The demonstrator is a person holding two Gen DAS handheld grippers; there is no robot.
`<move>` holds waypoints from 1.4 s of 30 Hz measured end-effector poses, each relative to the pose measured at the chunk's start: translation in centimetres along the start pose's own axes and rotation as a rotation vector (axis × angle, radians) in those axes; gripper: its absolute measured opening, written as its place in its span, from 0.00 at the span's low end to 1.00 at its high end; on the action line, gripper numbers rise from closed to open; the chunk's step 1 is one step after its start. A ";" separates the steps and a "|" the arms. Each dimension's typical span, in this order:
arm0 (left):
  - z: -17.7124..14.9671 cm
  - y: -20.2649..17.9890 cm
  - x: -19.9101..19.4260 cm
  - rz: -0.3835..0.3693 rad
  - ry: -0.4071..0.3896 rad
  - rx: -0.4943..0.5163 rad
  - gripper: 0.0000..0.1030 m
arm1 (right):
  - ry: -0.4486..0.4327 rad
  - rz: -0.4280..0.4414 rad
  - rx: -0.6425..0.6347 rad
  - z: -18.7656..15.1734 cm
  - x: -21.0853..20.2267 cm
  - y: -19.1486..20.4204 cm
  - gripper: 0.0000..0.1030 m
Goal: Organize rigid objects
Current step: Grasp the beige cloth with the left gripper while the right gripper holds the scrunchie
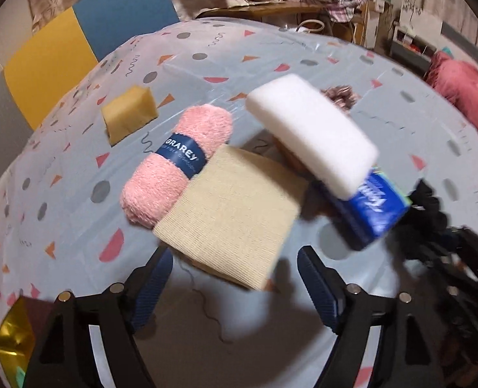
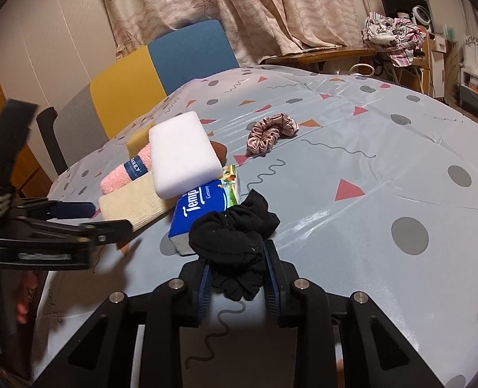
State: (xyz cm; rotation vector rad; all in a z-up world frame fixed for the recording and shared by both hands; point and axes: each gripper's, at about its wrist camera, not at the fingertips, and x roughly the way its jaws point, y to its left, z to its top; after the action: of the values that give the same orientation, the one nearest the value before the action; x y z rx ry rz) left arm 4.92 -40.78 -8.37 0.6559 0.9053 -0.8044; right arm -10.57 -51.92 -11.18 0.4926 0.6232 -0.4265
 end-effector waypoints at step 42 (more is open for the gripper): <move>-7.1 6.3 -4.2 -0.268 -0.050 -0.429 0.12 | 0.004 -0.022 -0.015 -0.1 0.2 0.1 0.28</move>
State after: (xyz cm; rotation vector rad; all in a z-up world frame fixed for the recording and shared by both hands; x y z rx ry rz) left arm 5.52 -30.52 -7.06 0.1399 1.0926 -0.8245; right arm -10.40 -51.80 -11.31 0.4733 0.6361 -0.4413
